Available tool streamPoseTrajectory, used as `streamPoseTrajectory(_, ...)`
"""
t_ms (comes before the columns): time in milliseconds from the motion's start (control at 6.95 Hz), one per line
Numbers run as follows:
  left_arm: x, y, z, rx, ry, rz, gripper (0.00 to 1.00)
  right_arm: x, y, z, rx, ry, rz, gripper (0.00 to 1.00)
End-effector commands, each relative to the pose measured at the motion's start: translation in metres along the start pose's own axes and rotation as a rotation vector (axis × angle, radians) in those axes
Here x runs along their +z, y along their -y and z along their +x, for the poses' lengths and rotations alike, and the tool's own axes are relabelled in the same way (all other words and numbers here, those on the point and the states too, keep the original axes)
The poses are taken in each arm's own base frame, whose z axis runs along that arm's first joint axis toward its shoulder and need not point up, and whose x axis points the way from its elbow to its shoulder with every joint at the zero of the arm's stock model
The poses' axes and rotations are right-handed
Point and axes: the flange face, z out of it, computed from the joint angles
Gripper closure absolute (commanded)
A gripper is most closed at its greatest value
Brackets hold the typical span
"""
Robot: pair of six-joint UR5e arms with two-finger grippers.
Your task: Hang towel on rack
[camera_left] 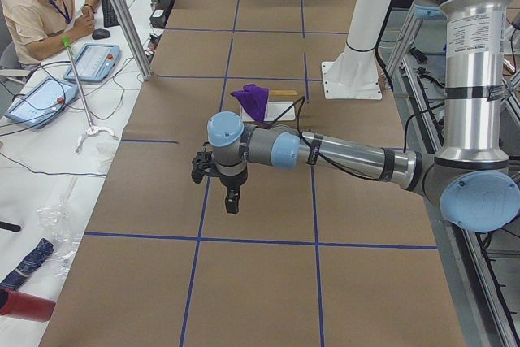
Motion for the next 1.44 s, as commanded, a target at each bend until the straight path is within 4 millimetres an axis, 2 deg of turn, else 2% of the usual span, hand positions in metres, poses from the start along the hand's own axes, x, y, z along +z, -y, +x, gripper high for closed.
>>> streamPoseTrajectory(0,-0.005,-0.005,-0.027,0.083,0.059,0.009,0.00,-0.003,0.003,-0.002,-0.005,-0.001,0.006,0.00)
streamPoseTrajectory(144,-0.026,-0.021,-0.067,0.141,0.060,0.049,0.00,-0.003,0.004,-0.002,-0.006,-0.001,0.007,0.00)
streamPoseTrajectory(576,-0.035,-0.016,-0.061,0.154,0.064,0.066,0.00,-0.005,0.007,-0.004,-0.009,-0.002,0.012,0.00)
streamPoseTrajectory(1295,-0.028,-0.020,-0.068,0.141,0.067,0.052,0.00,-0.006,0.007,-0.005,-0.011,-0.003,0.014,0.00)
